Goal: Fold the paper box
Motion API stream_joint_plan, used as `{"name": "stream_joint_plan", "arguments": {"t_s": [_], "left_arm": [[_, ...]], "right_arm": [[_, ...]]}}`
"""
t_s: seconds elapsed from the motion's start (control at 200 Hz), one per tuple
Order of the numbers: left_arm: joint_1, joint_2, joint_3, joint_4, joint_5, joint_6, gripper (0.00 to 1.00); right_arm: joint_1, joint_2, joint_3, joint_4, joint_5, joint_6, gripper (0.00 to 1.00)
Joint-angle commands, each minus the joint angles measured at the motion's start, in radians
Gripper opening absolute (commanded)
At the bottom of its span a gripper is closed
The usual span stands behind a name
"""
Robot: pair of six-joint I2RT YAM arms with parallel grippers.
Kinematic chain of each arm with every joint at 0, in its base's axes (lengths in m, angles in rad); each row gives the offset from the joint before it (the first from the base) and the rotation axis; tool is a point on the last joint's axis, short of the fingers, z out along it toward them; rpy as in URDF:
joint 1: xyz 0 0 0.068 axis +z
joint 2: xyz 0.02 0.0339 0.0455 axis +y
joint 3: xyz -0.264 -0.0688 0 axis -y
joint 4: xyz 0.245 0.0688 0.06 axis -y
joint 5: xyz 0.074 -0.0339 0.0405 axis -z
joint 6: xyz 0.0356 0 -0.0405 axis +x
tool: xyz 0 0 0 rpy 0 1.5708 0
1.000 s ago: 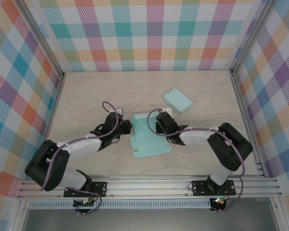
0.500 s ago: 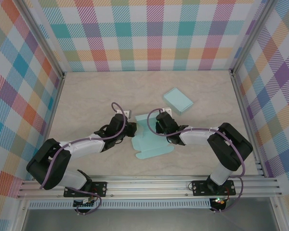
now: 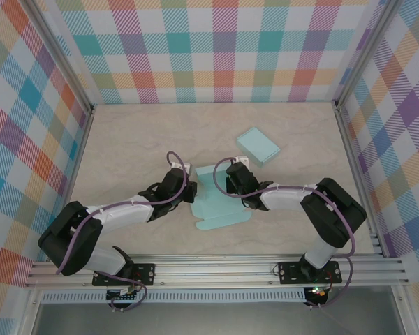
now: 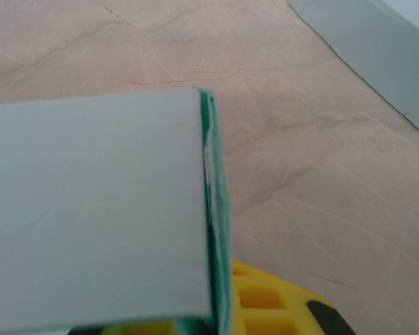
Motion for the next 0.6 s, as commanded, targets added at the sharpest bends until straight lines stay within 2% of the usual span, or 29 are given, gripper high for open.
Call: {"name": "stream_joint_plan", "arguments": {"t_s": [0.0,0.28,0.47,0.595], "left_arm": [[-0.016,-0.031,-0.006,-0.054,-0.026,0.018,0.26],[-0.027,-0.069,-0.011,-0.067,-0.013,0.030,0.28],[-0.046,-0.090,-0.001,-0.054,0.012,0.053,0.43],[-0.050,-0.072,0.008,-0.052,-0.013,0.056,0.45]], "right_arm": [[0.012,0.022,0.014,-0.008,-0.039,-0.002,0.00],[0.012,0.025,0.015,-0.007,-0.041,-0.002,0.00],[0.013,0.023,0.014,-0.007,-0.043,0.001,0.00],[0.014,0.024,0.014,-0.005,-0.046,-0.001,0.00]]}}
